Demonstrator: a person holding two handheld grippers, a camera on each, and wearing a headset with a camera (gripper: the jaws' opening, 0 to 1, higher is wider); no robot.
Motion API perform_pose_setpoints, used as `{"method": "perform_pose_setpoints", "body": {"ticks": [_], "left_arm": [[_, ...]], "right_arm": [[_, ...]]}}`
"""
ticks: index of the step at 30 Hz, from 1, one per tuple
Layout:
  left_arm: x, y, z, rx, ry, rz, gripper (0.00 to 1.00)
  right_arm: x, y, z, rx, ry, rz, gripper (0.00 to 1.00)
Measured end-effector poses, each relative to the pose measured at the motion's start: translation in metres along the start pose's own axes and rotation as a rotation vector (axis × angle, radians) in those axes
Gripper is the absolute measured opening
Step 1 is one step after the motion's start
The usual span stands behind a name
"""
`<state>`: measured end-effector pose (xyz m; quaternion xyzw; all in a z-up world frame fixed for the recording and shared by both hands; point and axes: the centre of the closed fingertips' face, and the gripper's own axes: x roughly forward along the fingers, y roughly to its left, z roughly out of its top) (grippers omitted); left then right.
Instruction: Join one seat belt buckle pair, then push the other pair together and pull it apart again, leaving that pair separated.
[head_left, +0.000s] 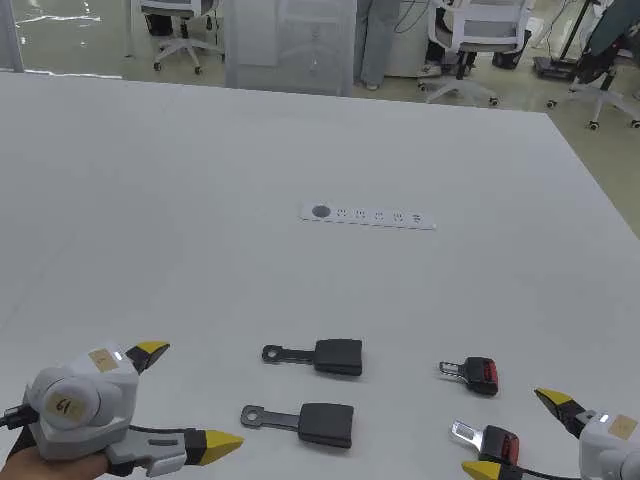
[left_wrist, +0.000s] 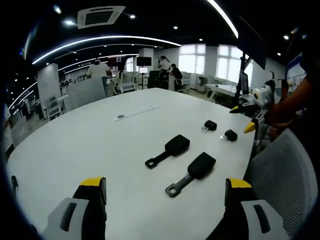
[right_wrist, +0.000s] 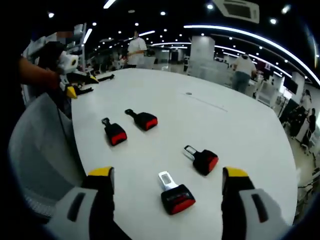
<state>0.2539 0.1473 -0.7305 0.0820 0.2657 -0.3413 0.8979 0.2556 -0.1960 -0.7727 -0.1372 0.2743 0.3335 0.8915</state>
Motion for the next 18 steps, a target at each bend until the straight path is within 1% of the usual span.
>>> {"method": "perform_pose_setpoints", "body": {"ticks": [10, 18], "left_arm": [[0.0003, 0.003, 0.0001, -0.003, -0.004, 0.006, 1.0], [0.0006, 0.003, 0.0004, -0.007, -0.005, 0.006, 1.0]], "right_arm": [[0.0014, 0.0002, 0.0002, -0.001, 0.003, 0.003, 0.89], [0.0018, -0.002, 0.0013, -0.001, 0.002, 0.002, 0.89]]}}
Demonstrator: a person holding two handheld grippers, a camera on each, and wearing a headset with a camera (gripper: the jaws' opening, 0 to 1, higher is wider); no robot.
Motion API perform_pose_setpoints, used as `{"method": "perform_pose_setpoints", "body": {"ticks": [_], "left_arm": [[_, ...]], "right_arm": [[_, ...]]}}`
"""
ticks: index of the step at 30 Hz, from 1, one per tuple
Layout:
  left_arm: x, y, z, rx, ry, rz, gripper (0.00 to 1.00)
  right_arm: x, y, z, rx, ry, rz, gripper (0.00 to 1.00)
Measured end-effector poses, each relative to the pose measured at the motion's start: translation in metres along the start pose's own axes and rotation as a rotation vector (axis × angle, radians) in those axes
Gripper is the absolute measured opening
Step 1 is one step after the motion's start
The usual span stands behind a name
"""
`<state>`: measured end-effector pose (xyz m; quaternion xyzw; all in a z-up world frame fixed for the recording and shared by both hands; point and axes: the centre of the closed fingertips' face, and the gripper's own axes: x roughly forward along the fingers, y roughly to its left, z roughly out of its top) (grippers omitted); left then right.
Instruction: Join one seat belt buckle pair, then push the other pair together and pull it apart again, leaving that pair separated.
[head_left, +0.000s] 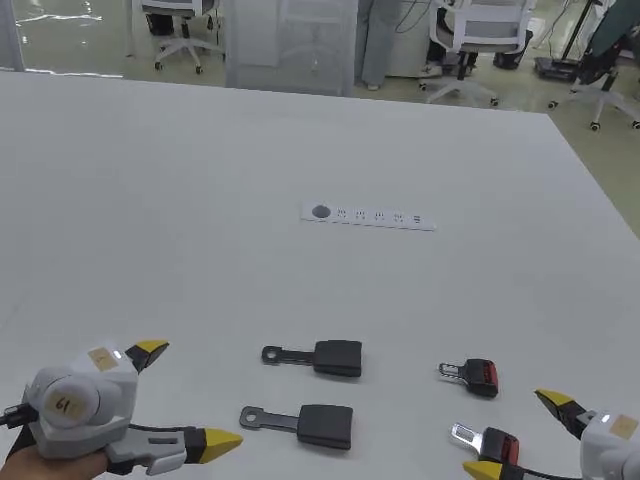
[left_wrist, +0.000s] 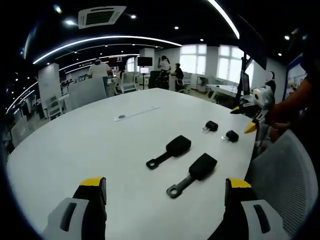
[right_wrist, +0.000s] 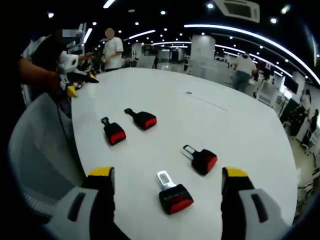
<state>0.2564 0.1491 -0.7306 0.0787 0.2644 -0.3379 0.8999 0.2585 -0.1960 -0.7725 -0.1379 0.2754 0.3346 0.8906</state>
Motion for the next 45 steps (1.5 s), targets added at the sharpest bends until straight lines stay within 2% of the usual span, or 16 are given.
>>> {"method": "perform_pose_setpoints", "body": {"ticks": [13, 23, 33, 45], "left_arm": [[0.0017, 0.0011, 0.0011, 0.002, 0.0, -0.002, 1.0], [0.0038, 0.0039, -0.0027, 0.004, 0.003, -0.005, 1.0], [0.0026, -0.0032, 0.001, 0.006, 0.002, -0.009, 1.0], [0.0015, -0.0037, 0.0016, 0.009, 0.002, -0.009, 1.0]], "right_arm": [[0.0014, 0.0004, 0.0, -0.001, 0.003, 0.007, 0.89], [-0.0001, -0.0017, -0.0015, -0.002, 0.007, 0.007, 0.88], [-0.002, -0.0008, -0.0025, -0.002, 0.011, 0.013, 0.88], [-0.0042, -0.0007, -0.005, -0.001, 0.016, 0.019, 0.87]]}}
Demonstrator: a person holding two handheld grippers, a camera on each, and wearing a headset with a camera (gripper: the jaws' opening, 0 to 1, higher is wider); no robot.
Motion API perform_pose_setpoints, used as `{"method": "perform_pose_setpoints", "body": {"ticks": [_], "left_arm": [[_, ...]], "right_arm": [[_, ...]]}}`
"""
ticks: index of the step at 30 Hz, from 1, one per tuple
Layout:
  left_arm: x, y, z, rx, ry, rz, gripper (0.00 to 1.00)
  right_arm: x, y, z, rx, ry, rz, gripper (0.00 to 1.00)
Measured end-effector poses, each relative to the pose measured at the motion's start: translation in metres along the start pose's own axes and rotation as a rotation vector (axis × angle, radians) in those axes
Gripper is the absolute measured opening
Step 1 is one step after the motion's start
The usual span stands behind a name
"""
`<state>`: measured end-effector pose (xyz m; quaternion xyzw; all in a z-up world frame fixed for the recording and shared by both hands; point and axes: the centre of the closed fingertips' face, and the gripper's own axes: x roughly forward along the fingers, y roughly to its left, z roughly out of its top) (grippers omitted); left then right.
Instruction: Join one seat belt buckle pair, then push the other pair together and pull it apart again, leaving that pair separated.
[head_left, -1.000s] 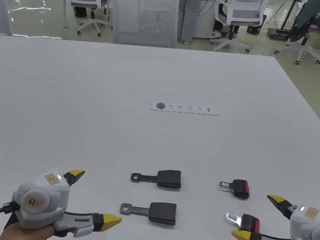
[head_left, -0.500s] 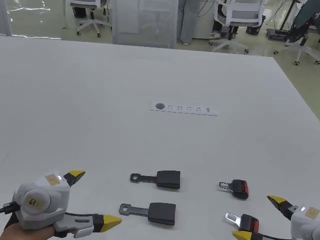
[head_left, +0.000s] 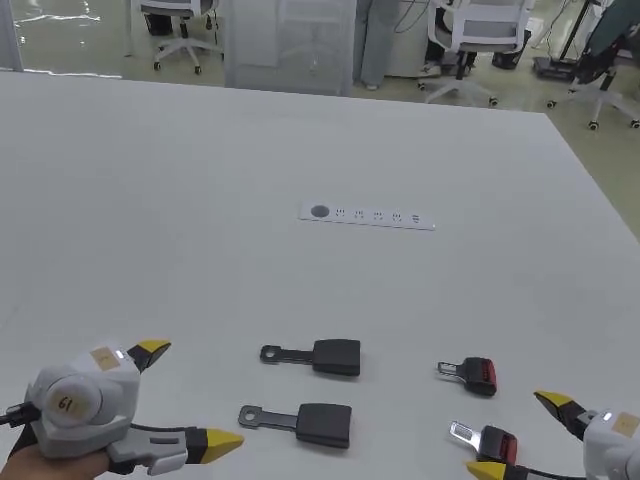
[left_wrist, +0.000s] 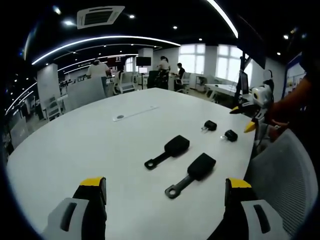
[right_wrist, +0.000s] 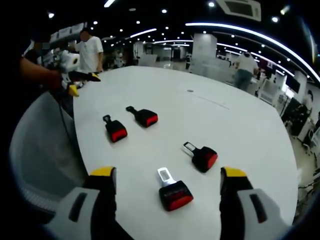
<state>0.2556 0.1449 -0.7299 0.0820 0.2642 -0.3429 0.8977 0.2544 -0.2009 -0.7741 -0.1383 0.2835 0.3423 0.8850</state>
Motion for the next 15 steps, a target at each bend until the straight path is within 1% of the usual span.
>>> {"method": "perform_pose_setpoints", "body": {"ticks": [15], "left_arm": [[0.0005, 0.0005, 0.0023, 0.004, -0.001, 0.002, 1.0]], "right_arm": [[-0.0008, -0.0011, -0.0001, 0.003, 0.0, 0.0, 0.86]]}}
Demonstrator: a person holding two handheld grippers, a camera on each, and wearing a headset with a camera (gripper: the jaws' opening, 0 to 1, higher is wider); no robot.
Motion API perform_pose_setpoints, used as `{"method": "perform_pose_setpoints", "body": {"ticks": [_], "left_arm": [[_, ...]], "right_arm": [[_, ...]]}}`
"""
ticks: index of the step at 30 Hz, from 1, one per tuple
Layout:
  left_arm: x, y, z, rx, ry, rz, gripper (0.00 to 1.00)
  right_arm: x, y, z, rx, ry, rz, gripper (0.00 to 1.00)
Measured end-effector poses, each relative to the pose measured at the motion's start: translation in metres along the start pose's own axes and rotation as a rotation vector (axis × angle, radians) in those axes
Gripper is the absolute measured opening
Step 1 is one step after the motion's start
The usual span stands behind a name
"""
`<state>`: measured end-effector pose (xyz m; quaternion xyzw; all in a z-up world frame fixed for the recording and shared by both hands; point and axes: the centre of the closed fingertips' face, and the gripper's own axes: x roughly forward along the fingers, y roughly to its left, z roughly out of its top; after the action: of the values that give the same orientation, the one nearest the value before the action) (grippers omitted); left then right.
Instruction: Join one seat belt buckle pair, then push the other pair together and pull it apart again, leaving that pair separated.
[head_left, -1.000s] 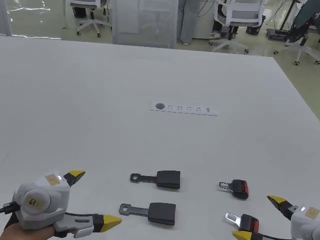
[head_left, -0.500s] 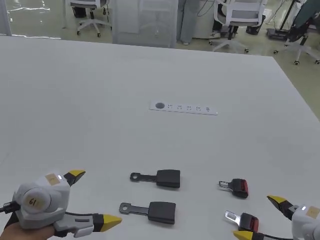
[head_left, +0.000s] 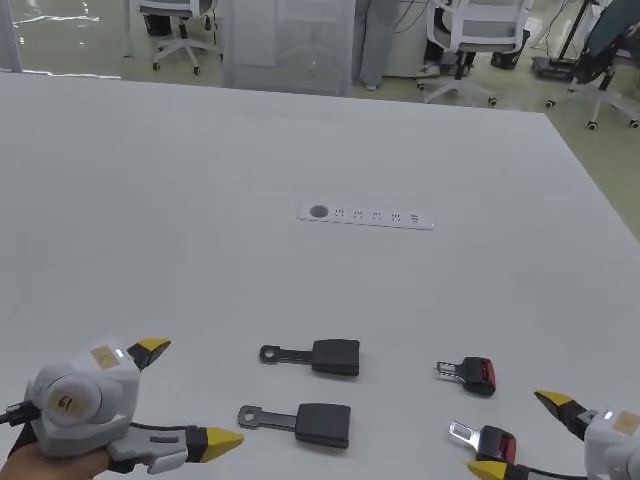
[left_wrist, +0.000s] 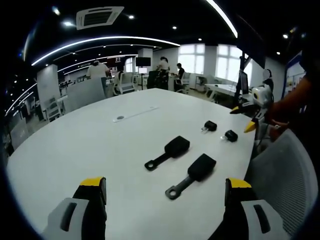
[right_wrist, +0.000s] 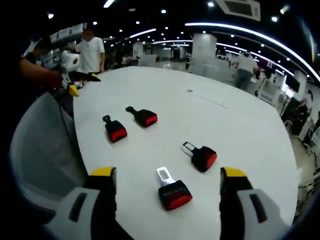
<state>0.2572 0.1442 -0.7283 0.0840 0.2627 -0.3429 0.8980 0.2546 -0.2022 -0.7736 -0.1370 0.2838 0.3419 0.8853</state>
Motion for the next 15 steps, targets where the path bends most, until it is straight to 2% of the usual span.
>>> {"method": "perform_pose_setpoints", "body": {"ticks": [15], "left_arm": [[0.0025, 0.0023, 0.0002, 0.007, -0.005, -0.004, 1.0]], "right_arm": [[0.0015, -0.0017, -0.0018, -0.001, 0.009, 0.005, 0.86]]}}
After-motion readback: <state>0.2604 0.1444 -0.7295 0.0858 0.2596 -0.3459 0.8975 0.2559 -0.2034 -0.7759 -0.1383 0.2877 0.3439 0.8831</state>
